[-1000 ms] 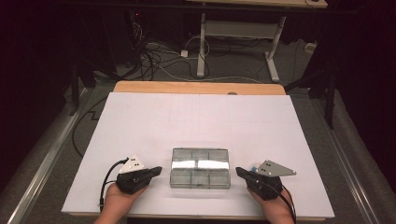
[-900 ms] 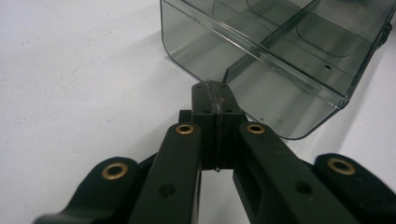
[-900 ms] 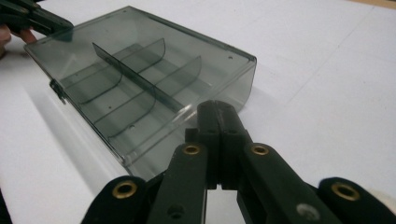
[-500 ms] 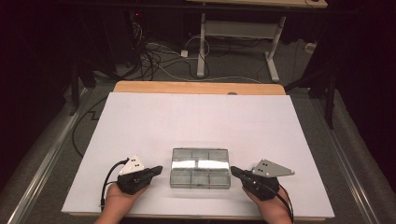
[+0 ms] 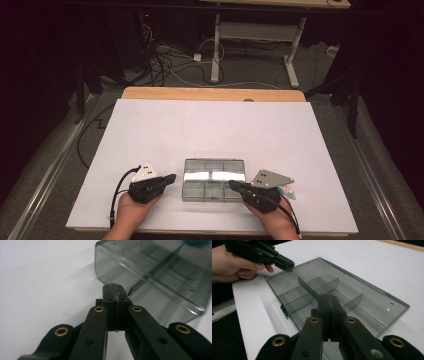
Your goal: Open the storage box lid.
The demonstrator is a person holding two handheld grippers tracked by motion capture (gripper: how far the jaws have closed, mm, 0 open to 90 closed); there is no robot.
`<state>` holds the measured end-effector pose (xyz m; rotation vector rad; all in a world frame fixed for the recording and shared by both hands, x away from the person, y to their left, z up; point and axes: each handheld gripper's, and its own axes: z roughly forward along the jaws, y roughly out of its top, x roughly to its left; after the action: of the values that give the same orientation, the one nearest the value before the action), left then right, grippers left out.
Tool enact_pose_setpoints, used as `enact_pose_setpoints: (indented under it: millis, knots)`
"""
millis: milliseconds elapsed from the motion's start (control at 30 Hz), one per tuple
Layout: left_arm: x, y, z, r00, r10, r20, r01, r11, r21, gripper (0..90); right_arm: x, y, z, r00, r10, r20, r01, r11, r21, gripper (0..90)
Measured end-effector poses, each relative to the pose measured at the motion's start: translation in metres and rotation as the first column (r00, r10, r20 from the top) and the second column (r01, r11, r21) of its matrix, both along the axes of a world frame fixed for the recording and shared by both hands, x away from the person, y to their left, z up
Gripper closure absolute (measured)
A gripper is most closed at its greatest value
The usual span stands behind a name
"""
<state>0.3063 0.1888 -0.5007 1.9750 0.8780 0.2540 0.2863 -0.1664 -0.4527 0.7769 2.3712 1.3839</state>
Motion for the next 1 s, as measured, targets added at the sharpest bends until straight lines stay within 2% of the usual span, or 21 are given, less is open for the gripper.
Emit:
enact_pose_setpoints:
  millis: [33, 67, 133, 167, 233, 333, 567, 767, 933, 1000]
  knots:
    - [0.005, 0.000, 0.000, 0.9994, 0.005, -0.036, -0.005, 1.0000, 0.001, 87.9, 0.000, 0.000, 0.000, 1.0000, 0.000, 0.000, 0.000, 1.0000, 0.000, 90.0]
    - [0.007, 0.000, 0.000, 0.9993, 0.008, -0.037, -0.008, 1.0000, 0.002, 87.9, 0.001, 0.004, -0.001, 0.9999, 0.011, -0.005, -0.011, 0.9999, 0.005, 90.0]
    - [0.006, -0.002, 0.000, 0.9999, 0.000, -0.015, 0.000, 1.0000, -0.009, 88.0, 0.002, 0.010, -0.001, 0.9998, 0.021, -0.006, -0.022, 0.9997, -0.007, 90.0]
    - [0.005, -0.003, 0.000, 1.0000, -0.008, -0.002, 0.008, 1.0000, 0.005, 88.0, 0.002, 0.017, -0.001, 0.9993, 0.037, -0.007, -0.037, 0.9992, -0.012, 90.0]
    - [0.003, -0.003, 0.000, 0.9997, -0.019, 0.013, 0.019, 0.9998, 0.004, 88.0, 0.000, 0.022, -0.002, 0.9987, 0.051, -0.004, -0.052, 0.9985, -0.016, 90.0]
    - [0.003, -0.003, 0.000, 0.9995, -0.029, 0.012, 0.029, 0.9996, 0.001, 88.0, -0.001, 0.026, -0.004, 0.9977, 0.068, -0.002, -0.068, 0.9976, -0.013, 90.0]
    - [-0.003, -0.004, 0.000, 0.9991, -0.033, 0.027, 0.033, 0.9990, 0.029, 87.9, -0.009, 0.038, -0.007, 0.9936, 0.113, -0.007, -0.113, 0.9933, -0.023, 90.0]
    - [-0.002, -0.002, -0.001, 0.9996, -0.023, 0.013, 0.023, 0.9997, 0.005, 87.9, -0.017, 0.046, -0.011, 0.9893, 0.145, -0.018, -0.145, 0.9889, -0.031, 90.0]
    - [-0.005, -0.001, -0.001, 0.9989, -0.027, 0.037, 0.028, 0.9996, -0.006, 88.0, -0.024, 0.048, -0.009, 0.9876, 0.157, -0.013, -0.157, 0.9875, -0.018, 90.0]
    - [-0.005, 0.000, -0.001, 0.9991, -0.027, 0.034, 0.028, 0.9996, -0.009, 87.9, -0.027, 0.049, -0.009, 0.9868, 0.161, -0.014, -0.162, 0.9866, -0.021, 90.0]
